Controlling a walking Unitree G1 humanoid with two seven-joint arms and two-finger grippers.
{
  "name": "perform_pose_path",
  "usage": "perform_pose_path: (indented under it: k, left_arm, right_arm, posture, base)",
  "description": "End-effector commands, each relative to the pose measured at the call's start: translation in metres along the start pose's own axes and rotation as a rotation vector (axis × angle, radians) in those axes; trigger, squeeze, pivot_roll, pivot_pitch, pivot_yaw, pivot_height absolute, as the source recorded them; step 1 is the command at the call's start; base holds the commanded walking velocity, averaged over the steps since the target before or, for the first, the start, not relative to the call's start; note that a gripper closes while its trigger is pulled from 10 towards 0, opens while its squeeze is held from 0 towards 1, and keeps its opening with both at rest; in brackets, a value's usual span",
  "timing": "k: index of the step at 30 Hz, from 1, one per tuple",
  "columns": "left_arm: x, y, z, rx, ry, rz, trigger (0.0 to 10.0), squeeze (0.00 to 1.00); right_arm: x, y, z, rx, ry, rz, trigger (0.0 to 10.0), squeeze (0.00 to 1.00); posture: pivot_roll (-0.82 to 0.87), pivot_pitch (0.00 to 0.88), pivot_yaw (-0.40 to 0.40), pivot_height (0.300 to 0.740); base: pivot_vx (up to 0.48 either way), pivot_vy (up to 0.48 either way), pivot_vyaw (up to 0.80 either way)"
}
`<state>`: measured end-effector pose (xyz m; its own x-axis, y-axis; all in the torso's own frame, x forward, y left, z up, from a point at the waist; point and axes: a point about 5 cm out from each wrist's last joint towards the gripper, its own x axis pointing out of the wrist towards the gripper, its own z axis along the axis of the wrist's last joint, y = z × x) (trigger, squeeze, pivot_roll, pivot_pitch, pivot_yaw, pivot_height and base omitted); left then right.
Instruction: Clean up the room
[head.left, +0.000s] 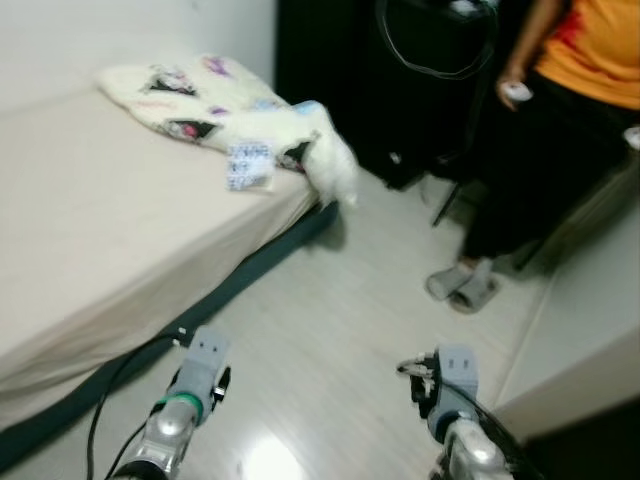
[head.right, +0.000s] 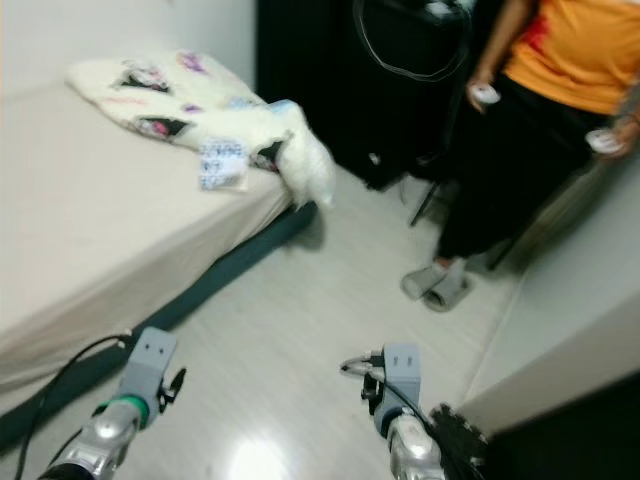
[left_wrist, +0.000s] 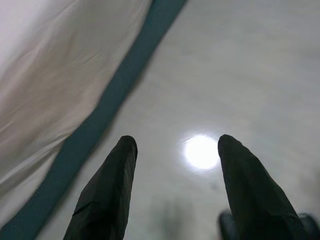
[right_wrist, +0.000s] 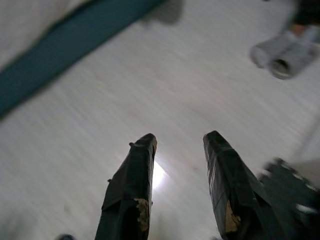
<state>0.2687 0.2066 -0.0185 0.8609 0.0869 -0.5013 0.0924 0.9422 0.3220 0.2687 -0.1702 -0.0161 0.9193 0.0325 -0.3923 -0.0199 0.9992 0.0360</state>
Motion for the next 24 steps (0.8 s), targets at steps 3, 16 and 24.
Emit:
perform_pose_path:
  k: [3,16,24]
  left_arm:
    - [0.0007,-0.0101,0.0029,0.004,-0.006,-0.032,10.0,0.0]
    - [0.0014,-0.0128,0.0048,0.004,-0.007,-0.041,10.0,0.0]
    - [0.0017,-0.0135,0.0054,0.01,-0.008,-0.045,10.0,0.0]
  right_arm:
    - [-0.0072,-0.0077,-0.0137,0.016,0.048,-0.022,10.0,0.0]
    - [-0.0077,-0.0125,-0.0135,0.011,0.05,-0.031,10.0,0.0]
    - [-0.008,-0.0149,-0.0133,0.011,0.051,-0.039,10.0,0.0]
  posture:
    - [0.02,0.075,-0.035,0.72]
    - [0.01,0.076,-0.039,0.72]
    - [0.01,0.076,-0.039,0.72]
  base:
    - [0.48,0.0,-0.27]
    - [0.48,0.0,-0.8]
    - [0.48,0.0,-0.8]
